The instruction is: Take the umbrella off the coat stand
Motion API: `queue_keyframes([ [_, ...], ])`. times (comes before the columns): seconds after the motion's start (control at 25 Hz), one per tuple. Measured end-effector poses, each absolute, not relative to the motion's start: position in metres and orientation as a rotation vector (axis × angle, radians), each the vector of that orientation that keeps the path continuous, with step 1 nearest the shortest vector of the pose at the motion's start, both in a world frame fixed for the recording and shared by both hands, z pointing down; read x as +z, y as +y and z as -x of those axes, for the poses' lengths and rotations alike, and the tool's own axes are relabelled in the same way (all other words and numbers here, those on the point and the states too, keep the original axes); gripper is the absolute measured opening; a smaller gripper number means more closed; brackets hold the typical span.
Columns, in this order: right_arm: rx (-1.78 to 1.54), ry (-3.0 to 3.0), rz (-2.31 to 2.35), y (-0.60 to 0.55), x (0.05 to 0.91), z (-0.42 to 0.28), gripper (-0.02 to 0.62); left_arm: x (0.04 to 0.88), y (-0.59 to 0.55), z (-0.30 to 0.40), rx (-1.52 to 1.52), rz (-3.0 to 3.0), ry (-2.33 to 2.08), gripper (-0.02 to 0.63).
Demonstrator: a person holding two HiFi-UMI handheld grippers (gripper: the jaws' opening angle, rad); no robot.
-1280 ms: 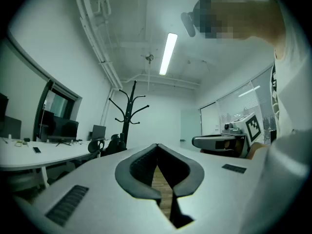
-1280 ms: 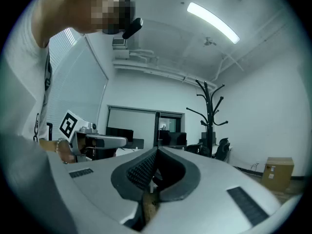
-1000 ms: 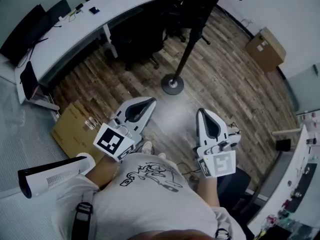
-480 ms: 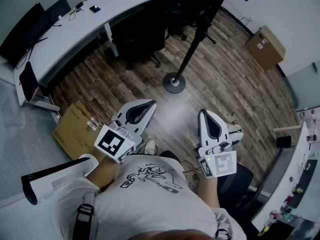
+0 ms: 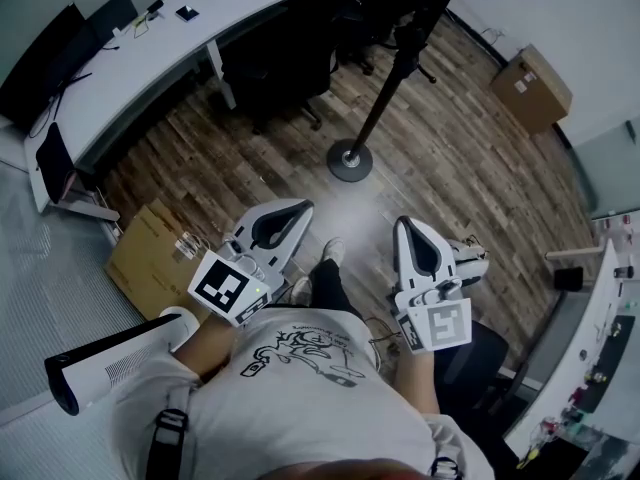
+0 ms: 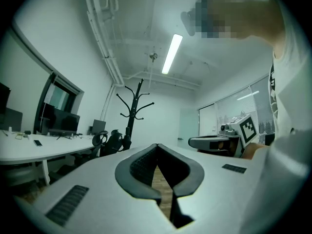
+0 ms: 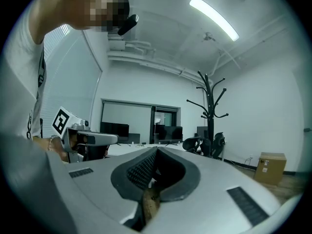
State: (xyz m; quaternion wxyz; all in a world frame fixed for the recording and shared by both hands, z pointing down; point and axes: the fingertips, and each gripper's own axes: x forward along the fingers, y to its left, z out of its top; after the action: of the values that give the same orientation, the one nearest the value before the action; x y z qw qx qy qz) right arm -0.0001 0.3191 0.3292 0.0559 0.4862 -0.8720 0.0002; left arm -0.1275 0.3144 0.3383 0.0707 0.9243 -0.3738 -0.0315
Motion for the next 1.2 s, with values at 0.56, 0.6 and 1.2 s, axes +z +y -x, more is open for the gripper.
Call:
queue_keyframes([
  [0.56, -0.013, -2.683, -1.498, 0.268, 0.323, -0.021, 0.008, 0.335, 0.265, 0.109, -0.106, -2.789, -1.127, 0.02],
  [0.6, -0.01, -2.686, -1.503, 0.263, 0.323, -0.025, 0.008, 0.334, 0.26, 0.106, -0.101, -2.794, -1.134, 0.021],
  [1.2, -0.009, -2.726, -1.508, 0.182, 0.316, -0.071, 0.008, 0.328, 0.18, 0.06, -0.051, -2.812, -1.142, 0.02],
])
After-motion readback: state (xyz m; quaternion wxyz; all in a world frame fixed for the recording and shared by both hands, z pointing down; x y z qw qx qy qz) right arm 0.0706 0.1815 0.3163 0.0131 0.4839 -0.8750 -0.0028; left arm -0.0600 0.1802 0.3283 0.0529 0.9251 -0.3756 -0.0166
